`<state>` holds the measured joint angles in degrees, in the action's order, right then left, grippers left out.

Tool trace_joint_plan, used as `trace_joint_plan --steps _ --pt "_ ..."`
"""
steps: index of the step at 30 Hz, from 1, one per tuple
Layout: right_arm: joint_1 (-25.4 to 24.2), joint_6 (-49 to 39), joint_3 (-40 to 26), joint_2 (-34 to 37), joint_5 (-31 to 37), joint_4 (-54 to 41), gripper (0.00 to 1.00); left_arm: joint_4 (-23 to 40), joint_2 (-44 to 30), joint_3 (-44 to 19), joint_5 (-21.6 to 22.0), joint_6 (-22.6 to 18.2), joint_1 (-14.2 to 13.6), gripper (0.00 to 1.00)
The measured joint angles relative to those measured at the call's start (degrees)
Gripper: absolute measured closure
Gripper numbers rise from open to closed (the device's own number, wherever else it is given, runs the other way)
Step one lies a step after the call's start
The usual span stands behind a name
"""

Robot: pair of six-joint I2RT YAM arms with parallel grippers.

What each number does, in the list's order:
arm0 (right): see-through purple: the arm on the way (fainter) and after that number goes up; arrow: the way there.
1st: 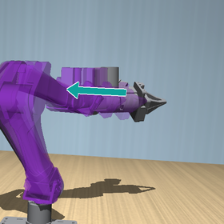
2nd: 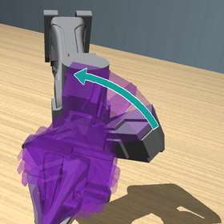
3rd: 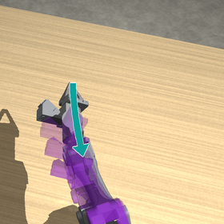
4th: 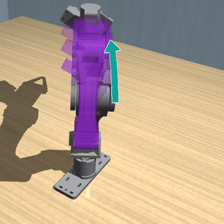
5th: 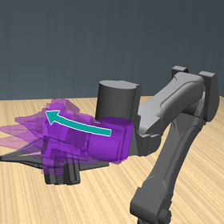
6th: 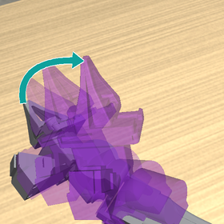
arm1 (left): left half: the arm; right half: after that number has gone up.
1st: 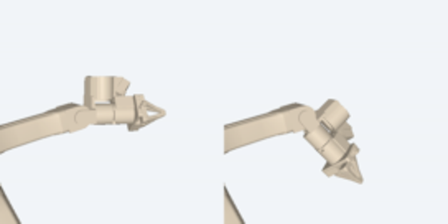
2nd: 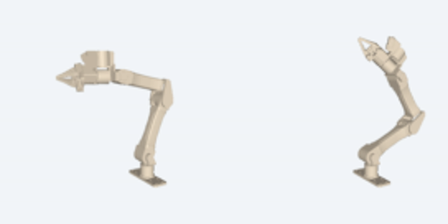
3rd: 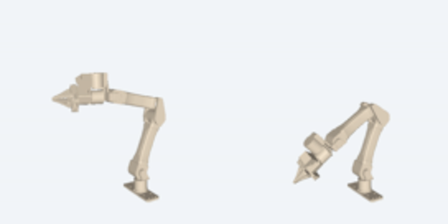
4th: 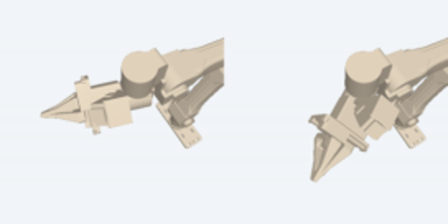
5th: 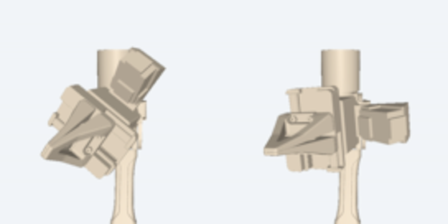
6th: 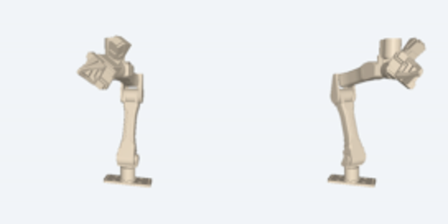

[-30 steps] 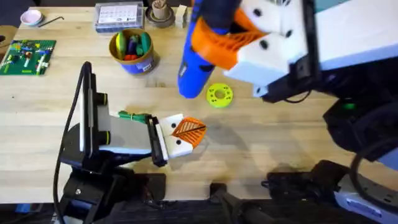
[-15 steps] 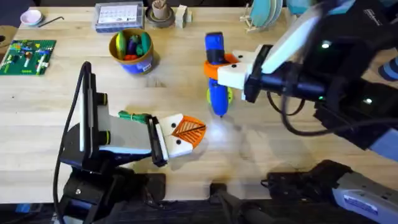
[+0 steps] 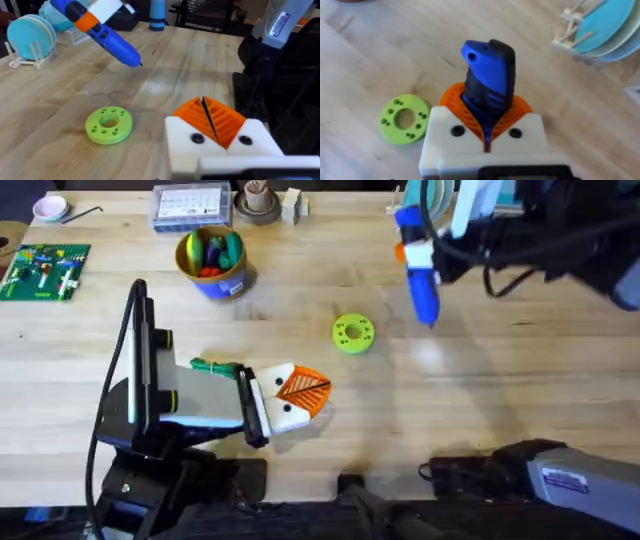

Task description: Pick up the gripper from the table and insert it into the empty holder that is missing its gripper. Then pick up a screw, insert it into the mounting hole, and use the screwdriver to tighten it. Finally, clean up the table by picking up the vegetable and placing it into the bucket.

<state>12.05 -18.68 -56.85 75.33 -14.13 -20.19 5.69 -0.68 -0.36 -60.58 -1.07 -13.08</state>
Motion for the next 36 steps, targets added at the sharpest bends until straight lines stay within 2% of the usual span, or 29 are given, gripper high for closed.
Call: trace_joint_plan --steps 3,6,12,16,22,27,30,32,33,36 --pt "-2.91 -6.58 -5.80 5.15 0.84 -0.23 0.982 0.01 -0.01 0.00 0.00 0.01 0.00 0.986" --pt "-4.35 -15.00 -8.71 10.29 1.26 2.84 0.982 0.00 0.00 0.00 0.00 0.00 0.00 0.986" --pt "-3.08 -39.03 -9.23 20.63 1.24 4.60 0.982 0.00 0.01 0.00 0.00 0.01 0.00 0.986" --pt "-1.65 -48.87 -9.23 26.54 1.27 6.24 0.982 0.00 0.01 0.00 0.00 0.00 0.00 0.986" --pt "-0.58 -54.81 -9.28 30.05 1.27 10.39 0.982 0.00 0.00 0.00 0.00 0.00 0.00 0.986" --pt "-0.56 -56.43 -9.36 31.23 1.03 10.48 0.982 0.00 0.01 0.00 0.00 0.01 0.00 0.986" --pt "-0.55 -56.78 -9.41 31.30 0.12 9.61 0.949 0.00 -0.01 0.00 0.00 0.00 0.00 0.986" --pt "-0.58 -56.72 -9.43 31.30 -0.33 9.35 0.877 0.00 0.01 0.00 0.00 0.01 0.00 0.986" --pt "-0.58 -56.65 -9.43 31.30 -0.52 9.19 0.783 0.00 0.00 0.00 0.00 0.00 0.00 0.986" --pt "-0.54 -56.30 -9.43 31.48 -1.38 8.64 0.327 0.00 -0.01 0.00 0.00 -0.01 0.00 0.986"
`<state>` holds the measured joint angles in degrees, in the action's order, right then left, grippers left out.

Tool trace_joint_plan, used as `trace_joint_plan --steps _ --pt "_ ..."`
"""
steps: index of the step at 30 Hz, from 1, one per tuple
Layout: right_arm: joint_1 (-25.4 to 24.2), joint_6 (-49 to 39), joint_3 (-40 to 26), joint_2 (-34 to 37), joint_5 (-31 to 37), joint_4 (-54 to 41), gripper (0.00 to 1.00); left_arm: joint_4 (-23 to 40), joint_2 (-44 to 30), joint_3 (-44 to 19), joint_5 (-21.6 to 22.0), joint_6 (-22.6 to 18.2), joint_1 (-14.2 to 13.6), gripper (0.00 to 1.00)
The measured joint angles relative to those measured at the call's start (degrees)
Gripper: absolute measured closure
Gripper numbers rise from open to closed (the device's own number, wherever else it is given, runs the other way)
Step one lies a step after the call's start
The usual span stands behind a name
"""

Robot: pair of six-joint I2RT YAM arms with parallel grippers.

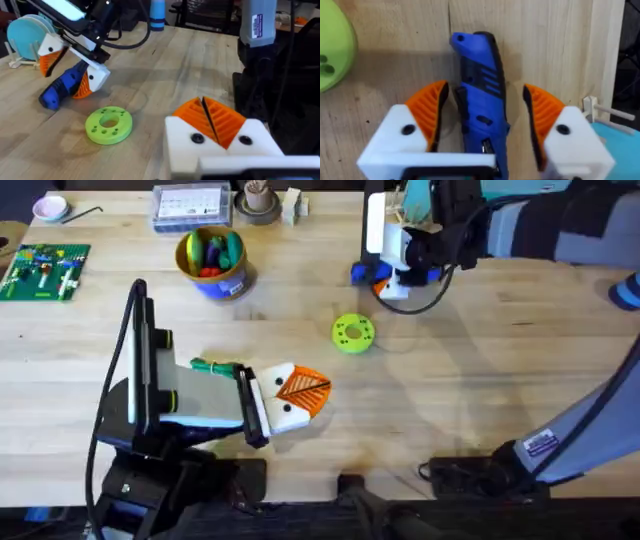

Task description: Pick up the gripper from the table and insert it into the empty holder that is missing its gripper. Then pick up a screw, insert it into the mounting hole, and use the screwdriver to tighten it. Finally, clean up the table by picking up the vegetable and placing it into the bucket.

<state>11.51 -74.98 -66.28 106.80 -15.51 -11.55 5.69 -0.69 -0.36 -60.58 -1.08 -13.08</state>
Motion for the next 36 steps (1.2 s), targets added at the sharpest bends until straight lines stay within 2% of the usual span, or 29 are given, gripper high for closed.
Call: trace_joint_plan --steps 2,4,13,23,30,36 --pt "0.03 0.15 0.00 0.00 -0.49 0.19 0.057 0.00 0.00 0.00 0.00 0.02 0.00 0.986" --pt "0.07 0.24 -0.04 0.00 -0.74 0.37 0.013 0.00 0.02 0.00 0.00 0.00 0.00 0.986" --pt "0.07 4.61 -0.04 -2.35 -0.88 -0.05 0.009 0.00 0.01 0.00 0.01 0.00 0.00 0.986" --pt "0.07 17.17 -0.04 -18.57 -0.88 -3.42 0.007 0.00 0.02 0.00 0.02 0.02 0.00 0.986" --pt "0.07 28.60 -0.11 -33.32 -0.49 -15.70 0.007 0.00 0.00 0.00 0.02 0.02 0.00 0.986" --pt "0.07 39.30 -0.11 -42.63 2.28 -28.53 0.007 0.00 0.00 0.00 0.02 0.00 0.00 0.986"
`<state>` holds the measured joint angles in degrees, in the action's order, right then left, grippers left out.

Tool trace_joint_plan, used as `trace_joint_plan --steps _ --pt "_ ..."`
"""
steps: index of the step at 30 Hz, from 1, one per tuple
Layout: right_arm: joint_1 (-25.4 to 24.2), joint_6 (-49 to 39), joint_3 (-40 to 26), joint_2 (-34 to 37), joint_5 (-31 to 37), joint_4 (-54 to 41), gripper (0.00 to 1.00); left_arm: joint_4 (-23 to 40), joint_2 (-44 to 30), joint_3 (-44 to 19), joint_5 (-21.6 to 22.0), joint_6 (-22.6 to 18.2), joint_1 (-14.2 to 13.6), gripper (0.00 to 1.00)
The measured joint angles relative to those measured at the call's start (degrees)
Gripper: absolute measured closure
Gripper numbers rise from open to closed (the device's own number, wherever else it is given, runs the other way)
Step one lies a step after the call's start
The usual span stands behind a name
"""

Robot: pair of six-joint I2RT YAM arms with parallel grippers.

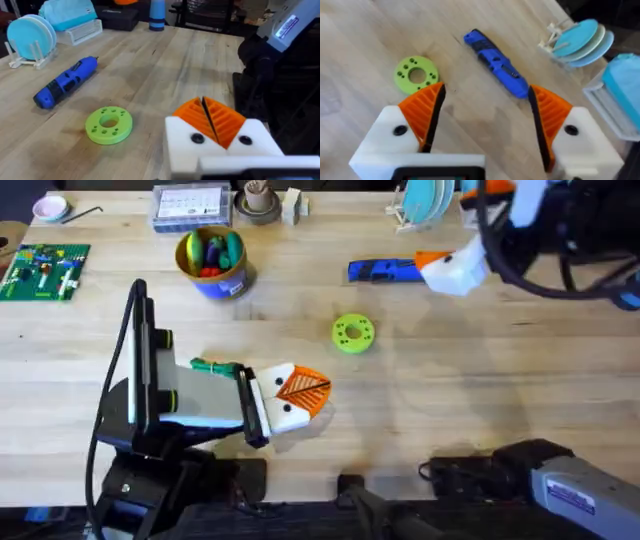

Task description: Pick up the gripper from the table and insert it into the empty holder that is missing its gripper. Then pick up a screw, insert it into the mounting hole, and use the screwdriver to tighten it. Finally, clean up the table by picking up the vegetable and placing it into the bucket.

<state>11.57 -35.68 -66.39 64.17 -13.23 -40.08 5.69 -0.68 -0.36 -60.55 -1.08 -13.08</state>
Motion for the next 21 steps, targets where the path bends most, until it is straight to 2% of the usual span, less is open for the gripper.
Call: trace_joint_plan --steps 11,21 --pt "0.00 16.49 0.00 -11.90 1.24 -21.12 0.007 0.00 0.00 0.00 0.00 0.02 0.00 0.986" --pt "0.00 20.47 0.00 -12.82 1.43 -26.57 0.007 -0.02 0.00 0.00 0.15 0.00 0.00 0.986"
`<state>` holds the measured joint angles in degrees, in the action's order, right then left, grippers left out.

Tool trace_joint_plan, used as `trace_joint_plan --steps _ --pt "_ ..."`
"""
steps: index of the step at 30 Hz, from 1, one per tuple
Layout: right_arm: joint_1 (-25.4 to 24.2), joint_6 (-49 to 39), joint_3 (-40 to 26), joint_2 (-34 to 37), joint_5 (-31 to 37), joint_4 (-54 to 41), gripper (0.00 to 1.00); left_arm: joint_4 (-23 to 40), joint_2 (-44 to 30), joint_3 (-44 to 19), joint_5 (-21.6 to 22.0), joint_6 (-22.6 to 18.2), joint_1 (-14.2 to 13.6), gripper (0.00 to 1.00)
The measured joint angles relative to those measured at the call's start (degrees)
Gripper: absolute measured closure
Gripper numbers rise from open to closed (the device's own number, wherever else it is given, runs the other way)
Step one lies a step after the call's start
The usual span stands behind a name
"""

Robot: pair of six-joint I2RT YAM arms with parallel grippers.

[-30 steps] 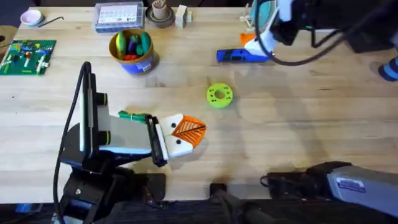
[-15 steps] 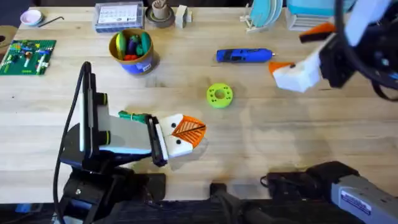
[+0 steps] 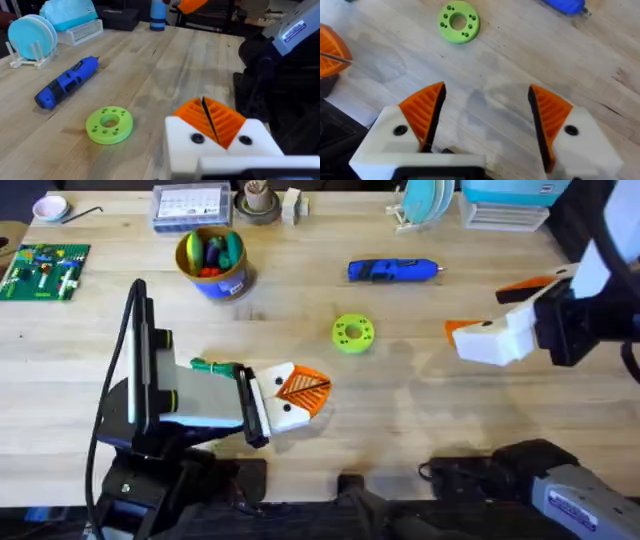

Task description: Pick up the gripper from the table and insert it into the empty holder that is missing its gripper. Then pick up a screw, insert it into the mounting hole, and use the screwdriver to tighten it. Finally, clean up the table by picking up the vegetable and placing it into the bucket.

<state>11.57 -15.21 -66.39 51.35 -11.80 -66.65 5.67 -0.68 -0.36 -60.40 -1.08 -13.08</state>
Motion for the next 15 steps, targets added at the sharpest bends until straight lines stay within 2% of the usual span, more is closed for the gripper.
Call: trace_joint_plan --steps 2,8,10,15 --pt "0.00 0.07 0.00 0.02 -0.01 0.15 0.007 0.00 0.01 0.00 0.02 0.00 0.00 0.964" --pt "0.00 0.25 0.00 0.02 0.01 0.63 0.007 -0.03 -0.01 0.00 0.09 -0.15 0.00 0.059" --pt "0.00 0.25 0.00 0.02 0.01 0.63 0.007 -0.04 0.00 0.00 0.15 -0.18 0.00 0.010" --pt "0.00 0.26 0.00 0.02 0.00 0.63 0.007 -0.04 0.00 0.00 0.17 -0.20 0.00 0.006"
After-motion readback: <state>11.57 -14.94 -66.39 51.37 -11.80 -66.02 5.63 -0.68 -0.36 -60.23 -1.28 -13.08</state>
